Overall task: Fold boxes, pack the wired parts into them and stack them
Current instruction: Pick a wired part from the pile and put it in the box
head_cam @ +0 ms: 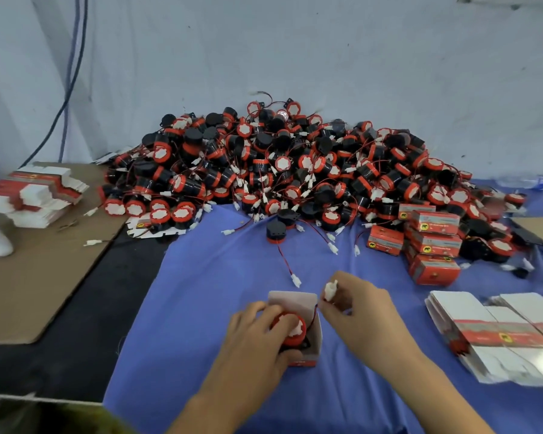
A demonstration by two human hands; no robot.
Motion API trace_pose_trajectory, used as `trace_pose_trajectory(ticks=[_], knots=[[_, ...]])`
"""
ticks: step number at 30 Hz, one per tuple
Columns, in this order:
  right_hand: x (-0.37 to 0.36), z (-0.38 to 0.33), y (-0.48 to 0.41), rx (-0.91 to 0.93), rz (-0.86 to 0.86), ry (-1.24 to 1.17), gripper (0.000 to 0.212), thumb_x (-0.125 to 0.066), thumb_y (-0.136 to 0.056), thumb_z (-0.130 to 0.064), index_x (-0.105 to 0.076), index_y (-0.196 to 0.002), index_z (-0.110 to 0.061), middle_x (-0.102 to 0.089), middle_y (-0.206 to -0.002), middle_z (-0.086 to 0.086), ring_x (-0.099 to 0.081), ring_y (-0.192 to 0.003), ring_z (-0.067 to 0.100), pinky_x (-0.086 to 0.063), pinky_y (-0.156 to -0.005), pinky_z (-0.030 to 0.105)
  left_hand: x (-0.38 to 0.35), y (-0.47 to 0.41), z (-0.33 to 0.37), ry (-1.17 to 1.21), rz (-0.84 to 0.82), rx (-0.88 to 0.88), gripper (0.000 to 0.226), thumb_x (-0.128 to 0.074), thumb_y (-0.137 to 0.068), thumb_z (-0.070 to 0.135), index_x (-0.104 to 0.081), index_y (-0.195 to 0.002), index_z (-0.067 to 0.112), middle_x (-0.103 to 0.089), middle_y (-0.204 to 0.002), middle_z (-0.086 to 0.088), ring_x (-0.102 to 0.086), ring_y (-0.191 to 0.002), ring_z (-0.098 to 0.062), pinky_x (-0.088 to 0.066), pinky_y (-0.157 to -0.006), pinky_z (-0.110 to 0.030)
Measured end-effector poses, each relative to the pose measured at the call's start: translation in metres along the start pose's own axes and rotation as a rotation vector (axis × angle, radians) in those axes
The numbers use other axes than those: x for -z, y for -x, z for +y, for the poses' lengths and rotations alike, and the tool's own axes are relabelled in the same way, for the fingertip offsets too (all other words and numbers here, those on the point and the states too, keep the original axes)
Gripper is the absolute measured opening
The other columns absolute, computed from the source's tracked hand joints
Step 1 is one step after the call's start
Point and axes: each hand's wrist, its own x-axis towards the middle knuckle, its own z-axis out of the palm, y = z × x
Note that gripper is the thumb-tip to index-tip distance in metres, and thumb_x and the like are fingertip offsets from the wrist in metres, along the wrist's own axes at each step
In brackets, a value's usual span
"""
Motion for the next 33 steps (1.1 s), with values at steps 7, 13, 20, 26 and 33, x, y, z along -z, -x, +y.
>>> trace_pose_trajectory(ticks=[7, 13, 20, 26, 33], knots=[[-0.01, -0.01, -0.009, -0.03, -0.061, 0.009, 0.018, -0.061, -0.091, -0.017, -0.054, -0.076, -0.022, -0.063, -0.066, -0.001, -0.047, -0.055, 0.016, -0.045, -0.053, 0.029, -0.011, 0.0, 0.011, -0.021, 0.09, 0.109, 0.033, -0.049, -0.088, 0.051, -0.062, -0.114, 0.034, -0.057, -0.129, 0.015, -0.053, -0.114, -0.019, -0.051, -0.084, -0.033], [-0.004, -0.001, -0.012, -0.101, -0.031, 0.033, 0.018, -0.058, -0.092, -0.014, -0.055, -0.077, -0.022, -0.068, -0.071, -0.001, -0.064, -0.075, 0.025, -0.053, -0.066, 0.039, -0.023, 0.005, 0.001, -0.055, 0.168, 0.123, 0.018, -0.079, -0.08, 0.034, -0.07, -0.095, 0.031, -0.061, -0.122, 0.004, -0.056, -0.103, -0.023, -0.051, -0.073, -0.035], [-0.015, -0.007, -0.014, -0.059, -0.053, 0.083, 0.021, -0.064, -0.088, -0.025, -0.054, -0.069, -0.026, -0.066, -0.067, -0.009, -0.059, -0.061, 0.007, -0.046, -0.051, 0.02, -0.037, 0.01, 0.006, -0.18, 0.244, 0.043, 0.013, -0.059, -0.09, 0.038, -0.068, -0.097, 0.032, -0.064, -0.105, 0.013, -0.055, -0.115, -0.028, -0.044, -0.089, -0.04], [-0.05, -0.015, -0.017, 0.044, -0.112, 0.215, 0.016, -0.044, -0.093, -0.017, -0.041, -0.078, -0.019, -0.054, -0.066, -0.001, -0.042, -0.056, 0.016, -0.033, -0.047, 0.028, -0.044, 0.017, 0.005, -0.272, 0.169, 0.077, 0.044, -0.074, -0.066, 0.029, -0.071, -0.109, 0.039, -0.066, -0.117, 0.004, -0.052, -0.119, -0.032, -0.047, -0.093, -0.056], [-0.074, -0.012, -0.015, 0.106, -0.27, 0.271, 0.011, -0.044, -0.082, -0.015, -0.05, -0.087, -0.023, -0.056, -0.086, -0.005, -0.051, -0.066, 0.018, -0.037, -0.054, 0.029, -0.059, 0.029, -0.004, -0.144, 0.219, 0.074, 0.076, -0.079, -0.05, 0.017, -0.052, -0.116, 0.043, -0.047, -0.137, -0.002, -0.042, -0.127, -0.033, -0.05, -0.084, -0.048]])
